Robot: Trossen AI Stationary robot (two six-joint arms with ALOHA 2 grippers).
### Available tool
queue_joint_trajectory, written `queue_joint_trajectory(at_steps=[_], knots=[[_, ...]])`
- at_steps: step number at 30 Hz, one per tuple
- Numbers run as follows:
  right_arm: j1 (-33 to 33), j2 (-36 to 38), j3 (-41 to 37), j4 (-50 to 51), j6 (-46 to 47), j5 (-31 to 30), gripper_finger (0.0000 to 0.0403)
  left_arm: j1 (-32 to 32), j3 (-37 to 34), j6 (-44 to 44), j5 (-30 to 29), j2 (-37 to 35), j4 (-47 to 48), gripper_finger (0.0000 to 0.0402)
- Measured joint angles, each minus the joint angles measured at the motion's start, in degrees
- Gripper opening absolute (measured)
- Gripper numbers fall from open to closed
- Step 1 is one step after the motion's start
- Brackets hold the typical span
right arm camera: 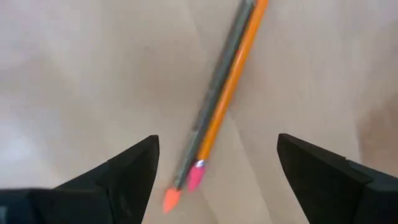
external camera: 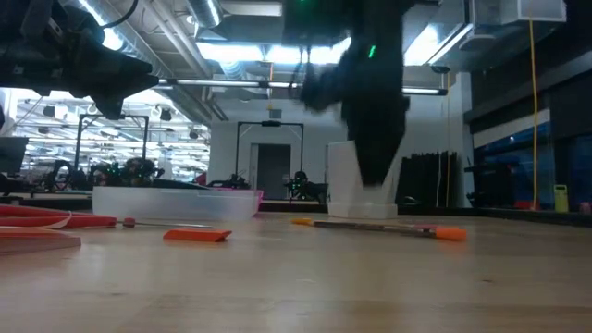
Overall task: Pack school essentials
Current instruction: Put the yellow pencil into the supply box
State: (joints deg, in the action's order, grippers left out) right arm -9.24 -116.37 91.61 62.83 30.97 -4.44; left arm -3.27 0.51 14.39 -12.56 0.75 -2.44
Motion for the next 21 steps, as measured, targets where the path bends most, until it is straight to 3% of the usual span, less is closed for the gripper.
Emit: queue_joint_trajectory(at_steps=[4, 10, 14, 21], knots=[[-1.50, 10.21, -8.67, -5.21, 4.48, -0.47, 0.0326, 0.00, 0.00, 0.02, 0.00, 0.00, -0.01, 0.0114], [-4.92, 23.18, -31.23, -27.12, 16.98, -0.06, 0.0326, -0.02, 0.00, 0.01, -0.02, 0.00, 0.00, 0.0114], [-6.22, 23.53, -37.89, -35.49, 19.57, 1.32, 0.0326, -0.01, 0.00, 0.02, -0.03, 0.00, -0.01, 0.0114], [-6.27, 18.33, -36.32, -35.04, 13.80, -4.31, 0.0326, 0.00, 0.00, 0.02, -0.04, 0.00, -0.02, 0.0114]])
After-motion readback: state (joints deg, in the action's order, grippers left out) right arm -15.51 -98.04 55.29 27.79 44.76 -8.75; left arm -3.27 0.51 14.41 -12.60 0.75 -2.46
